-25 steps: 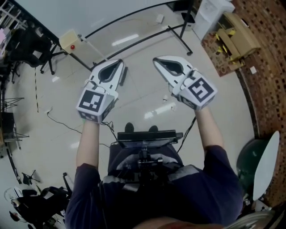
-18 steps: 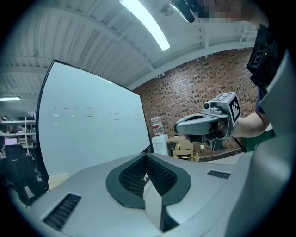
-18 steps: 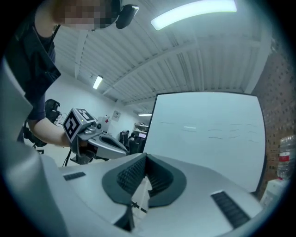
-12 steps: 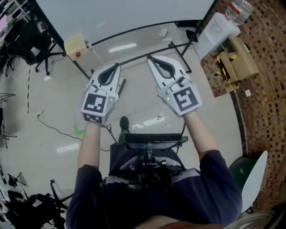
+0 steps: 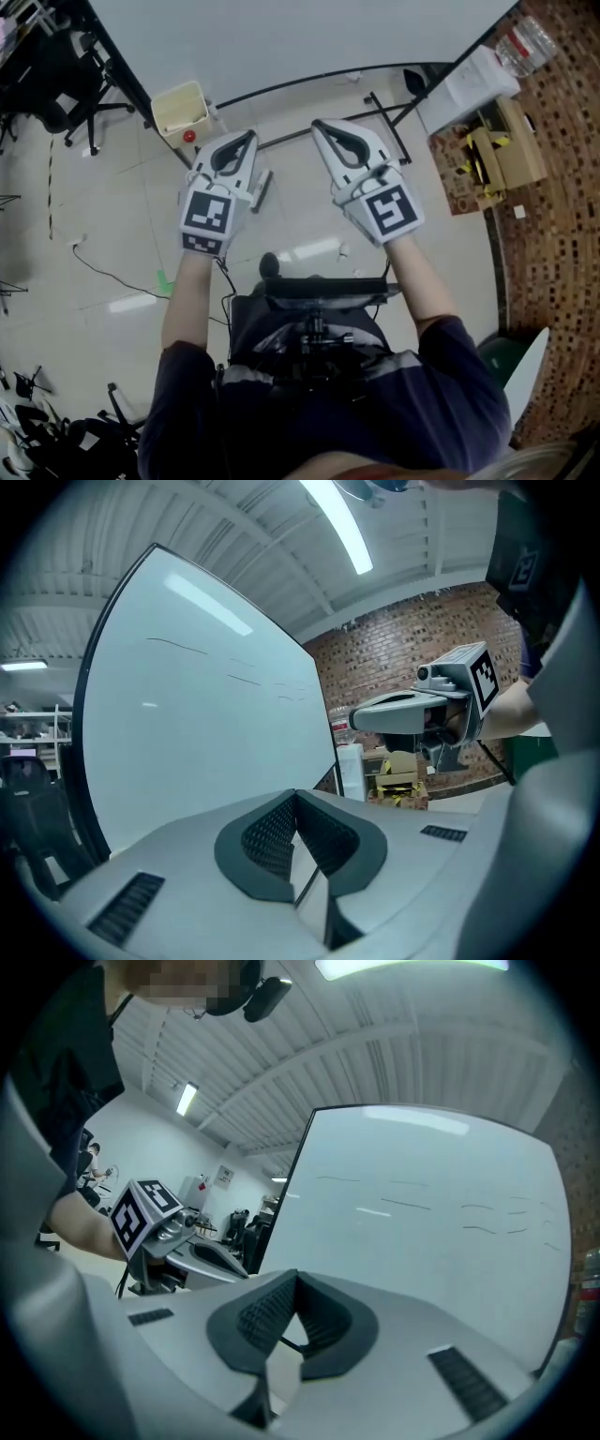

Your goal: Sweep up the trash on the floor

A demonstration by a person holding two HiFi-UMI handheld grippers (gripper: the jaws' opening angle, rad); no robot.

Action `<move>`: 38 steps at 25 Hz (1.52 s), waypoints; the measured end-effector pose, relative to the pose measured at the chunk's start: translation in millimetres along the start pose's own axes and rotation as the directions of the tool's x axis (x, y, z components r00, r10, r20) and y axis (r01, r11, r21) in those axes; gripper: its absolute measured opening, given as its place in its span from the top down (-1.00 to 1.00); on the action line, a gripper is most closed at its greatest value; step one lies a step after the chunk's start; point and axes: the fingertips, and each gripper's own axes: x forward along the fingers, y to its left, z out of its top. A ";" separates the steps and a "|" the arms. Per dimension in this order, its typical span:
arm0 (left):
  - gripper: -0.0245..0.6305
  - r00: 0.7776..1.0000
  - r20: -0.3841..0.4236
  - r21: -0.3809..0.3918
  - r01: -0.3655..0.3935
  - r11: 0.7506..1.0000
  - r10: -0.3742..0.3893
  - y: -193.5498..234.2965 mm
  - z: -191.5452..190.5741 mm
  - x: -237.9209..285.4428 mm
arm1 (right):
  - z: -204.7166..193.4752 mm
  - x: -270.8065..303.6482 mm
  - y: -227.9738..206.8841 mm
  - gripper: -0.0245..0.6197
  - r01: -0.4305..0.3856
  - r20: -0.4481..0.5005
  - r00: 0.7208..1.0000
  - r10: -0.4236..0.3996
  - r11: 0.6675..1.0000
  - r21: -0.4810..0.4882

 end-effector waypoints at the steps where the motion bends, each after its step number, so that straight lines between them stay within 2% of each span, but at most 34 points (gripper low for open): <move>1: 0.93 1.000 -0.001 0.004 -0.010 1.000 0.010 7.8 -3.7 2.5 | -3.0 9.3 0.9 0.84 -0.013 -0.007 1.000 0.013 1.000 0.002; 5: 0.93 0.998 -0.055 0.004 -0.020 1.000 0.020 18.1 -32.8 19.6 | -21.0 37.6 -1.9 0.84 -0.085 -0.043 0.995 0.086 0.996 0.019; 8: 0.93 0.994 -0.104 -0.029 -0.034 0.999 0.031 19.3 -59.8 30.0 | -34.4 54.2 -5.8 0.84 -0.141 -0.056 0.988 0.143 0.989 0.040; 14: 0.93 0.979 -0.169 -0.096 -0.135 0.986 0.118 31.3 -112.8 52.0 | -65.9 90.5 -21.1 0.84 -0.272 -0.038 0.961 0.275 0.959 0.074; 17: 0.93 0.964 -0.200 -0.148 -0.207 0.967 0.176 50.9 -139.1 63.8 | -81.0 110.4 -25.3 0.84 -0.356 -0.024 0.932 0.363 0.925 0.132; 20: 0.90 0.942 -0.228 -0.182 -0.290 0.940 0.247 74.6 -170.8 69.7 | -98.6 125.9 -23.1 0.84 -0.439 -0.028 0.894 0.447 0.886 0.148; 23: 0.90 0.916 -0.248 -0.196 -0.367 0.909 0.316 95.0 -201.2 78.0 | -122.0 137.7 -27.9 0.84 -0.456 -0.064 0.881 0.468 0.878 0.148; 26: 0.90 0.900 -0.263 -0.228 -0.409 0.884 0.348 106.8 -229.3 87.3 | -139.7 150.1 -32.8 0.84 -0.471 -0.074 0.869 0.489 0.865 0.175; 27: 0.85 0.897 -0.260 -0.246 -0.420 0.873 0.358 108.7 -237.1 90.4 | -144.1 153.4 -33.0 0.84 -0.478 -0.074 0.865 0.497 0.859 0.182; 28: 0.51 0.893 -0.257 -0.263 -0.433 0.862 0.370 110.0 -244.0 93.3 | -148.4 156.0 -32.6 0.84 -0.485 -0.076 0.860 0.504 0.855 0.185; 29: 0.41 0.886 -0.258 -0.272 -0.449 0.851 0.384 111.2 -250.4 95.9 | -152.6 158.2 -31.7 0.84 -0.490 -0.082 0.856 0.510 0.852 0.185; 32: 0.41 0.865 -0.275 -0.256 -0.487 0.835 0.420 115.8 -272.5 104.9 | -164.7 162.1 -27.2 0.84 -0.502 -0.108 0.844 0.526 0.844 0.189; 36: 0.10 0.836 -0.279 -0.250 -0.537 0.805 0.471 131.6 -296.4 120.9 | -177.7 161.0 -29.1 0.84 -0.509 -0.143 0.832 0.536 0.840 0.190; 38: 0.07 0.827 -0.281 -0.249 -0.553 0.795 0.487 143.4 -305.2 128.0 | -184.2 158.7 -33.3 0.84 -0.503 -0.164 0.831 0.532 0.843 0.191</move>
